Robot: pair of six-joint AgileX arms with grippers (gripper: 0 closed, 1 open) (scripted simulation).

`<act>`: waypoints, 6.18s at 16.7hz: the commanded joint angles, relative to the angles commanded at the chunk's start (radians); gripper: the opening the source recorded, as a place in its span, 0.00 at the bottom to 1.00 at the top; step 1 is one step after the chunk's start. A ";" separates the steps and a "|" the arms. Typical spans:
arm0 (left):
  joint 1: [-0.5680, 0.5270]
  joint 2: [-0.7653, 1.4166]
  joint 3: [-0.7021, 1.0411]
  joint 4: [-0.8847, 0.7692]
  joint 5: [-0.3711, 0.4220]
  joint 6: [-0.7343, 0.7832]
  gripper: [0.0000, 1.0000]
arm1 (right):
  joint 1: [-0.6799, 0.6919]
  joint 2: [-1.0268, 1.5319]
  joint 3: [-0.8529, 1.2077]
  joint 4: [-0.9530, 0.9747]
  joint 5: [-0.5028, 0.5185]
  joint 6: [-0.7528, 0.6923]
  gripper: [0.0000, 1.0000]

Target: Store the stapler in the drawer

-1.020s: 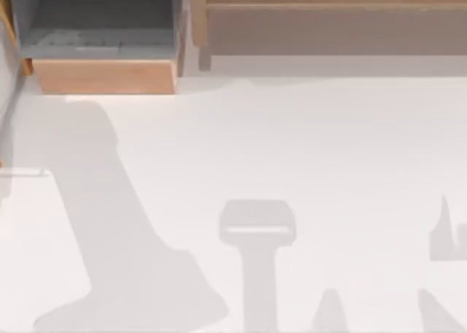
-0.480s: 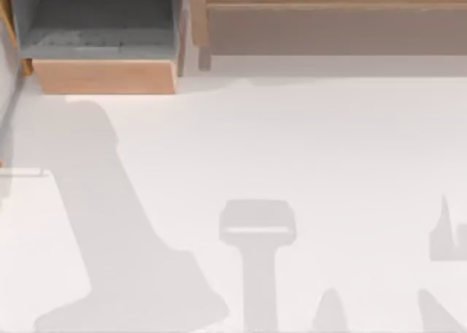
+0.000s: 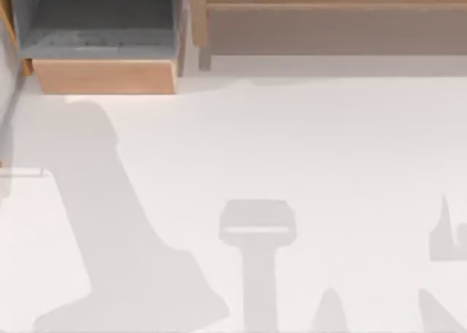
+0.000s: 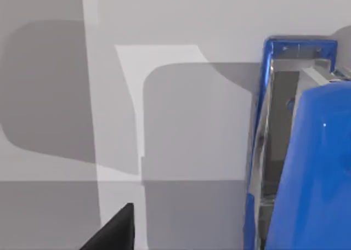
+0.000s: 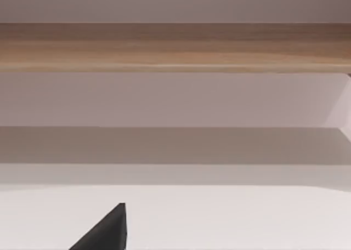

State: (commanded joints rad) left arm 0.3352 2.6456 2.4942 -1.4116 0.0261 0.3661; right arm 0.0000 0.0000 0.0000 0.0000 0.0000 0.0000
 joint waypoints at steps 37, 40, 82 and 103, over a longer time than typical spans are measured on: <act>0.414 -0.652 -2.018 2.860 0.691 1.243 1.00 | 0.000 0.000 0.000 0.000 0.000 0.000 1.00; 0.387 -0.654 -2.054 2.945 0.732 1.227 1.00 | 0.000 0.000 0.000 0.000 0.000 0.000 1.00; 0.282 -0.580 -1.910 2.853 0.631 1.218 0.00 | 0.000 0.000 0.000 0.000 0.000 0.000 1.00; 0.120 -0.412 -1.519 2.637 0.469 1.209 0.00 | 0.000 0.000 0.000 0.000 0.000 0.000 1.00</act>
State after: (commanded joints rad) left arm 0.4554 2.2335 0.9756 1.2250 0.4950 1.5749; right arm 0.0000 0.0000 0.0000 0.0000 0.0000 0.0000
